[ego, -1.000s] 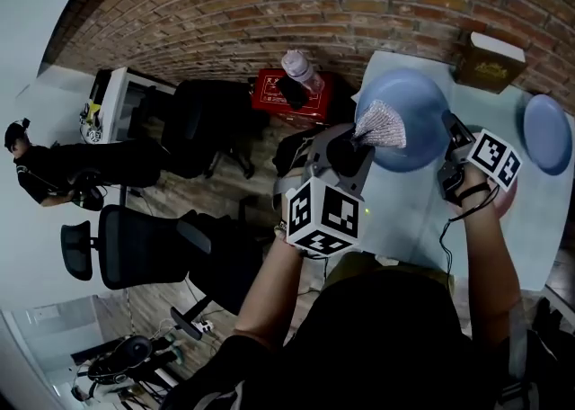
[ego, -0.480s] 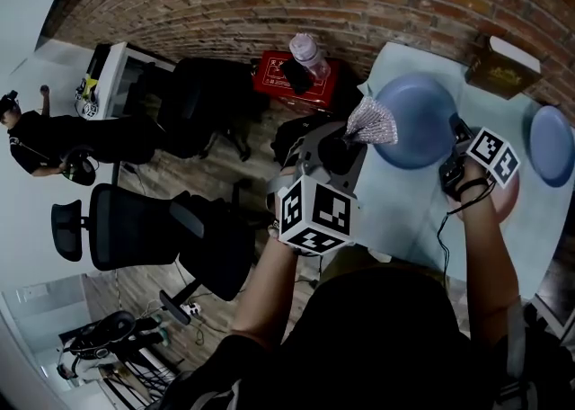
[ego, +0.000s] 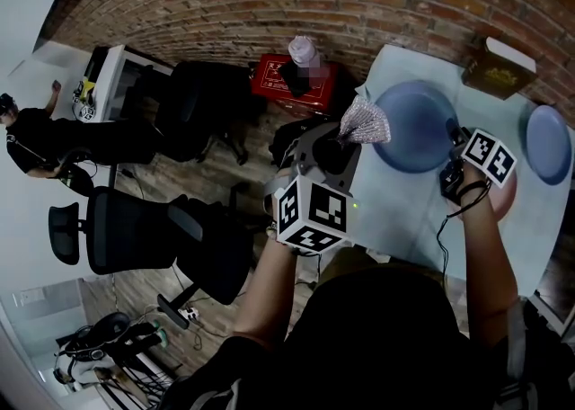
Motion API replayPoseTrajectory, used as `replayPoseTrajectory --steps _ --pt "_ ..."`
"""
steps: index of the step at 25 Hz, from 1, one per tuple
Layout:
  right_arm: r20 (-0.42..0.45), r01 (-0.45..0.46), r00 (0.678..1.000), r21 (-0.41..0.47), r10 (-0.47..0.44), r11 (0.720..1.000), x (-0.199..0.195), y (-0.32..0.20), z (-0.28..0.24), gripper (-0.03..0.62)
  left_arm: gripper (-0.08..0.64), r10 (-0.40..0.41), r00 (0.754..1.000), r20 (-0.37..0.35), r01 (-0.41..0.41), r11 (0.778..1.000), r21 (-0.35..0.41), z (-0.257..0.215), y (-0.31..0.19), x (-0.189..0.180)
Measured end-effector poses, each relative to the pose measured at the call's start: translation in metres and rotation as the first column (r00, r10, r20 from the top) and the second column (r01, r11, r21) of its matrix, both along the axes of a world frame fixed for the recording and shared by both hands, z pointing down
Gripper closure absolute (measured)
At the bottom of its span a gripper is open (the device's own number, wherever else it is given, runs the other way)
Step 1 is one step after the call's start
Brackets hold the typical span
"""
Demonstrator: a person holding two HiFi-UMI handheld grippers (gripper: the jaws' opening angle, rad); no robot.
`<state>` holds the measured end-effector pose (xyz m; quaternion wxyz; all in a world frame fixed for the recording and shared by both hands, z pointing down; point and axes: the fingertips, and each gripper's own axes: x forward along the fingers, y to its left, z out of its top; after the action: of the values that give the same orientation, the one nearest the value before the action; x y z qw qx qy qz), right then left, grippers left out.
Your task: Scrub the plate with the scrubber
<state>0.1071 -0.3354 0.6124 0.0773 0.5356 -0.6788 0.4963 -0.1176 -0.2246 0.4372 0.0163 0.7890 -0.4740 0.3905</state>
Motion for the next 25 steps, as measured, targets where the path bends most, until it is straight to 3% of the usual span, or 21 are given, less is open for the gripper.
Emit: replayPoseTrajectory --steps 12,16,21,25 --pt "-0.007 0.009 1.0 0.029 -0.009 1.0 0.004 0.022 -0.016 0.388 0.407 0.031 1.0 -0.003 -0.031 0.999 0.011 -0.005 0.013 0.003" --pt "-0.056 0.04 0.998 0.077 -0.035 0.996 0.004 0.03 -0.03 0.388 0.407 0.042 0.999 -0.005 -0.042 0.999 0.022 -0.009 0.019 0.001" --pt "-0.169 0.143 0.979 0.197 -0.11 0.97 -0.001 0.036 -0.072 0.388 0.407 0.056 0.998 -0.014 -0.055 0.997 0.054 -0.022 0.021 0.001" --pt "-0.222 0.224 0.962 0.3 -0.16 0.927 -0.009 0.042 -0.118 0.388 0.405 0.074 0.997 -0.036 -0.07 0.993 0.092 -0.039 0.019 0.005"
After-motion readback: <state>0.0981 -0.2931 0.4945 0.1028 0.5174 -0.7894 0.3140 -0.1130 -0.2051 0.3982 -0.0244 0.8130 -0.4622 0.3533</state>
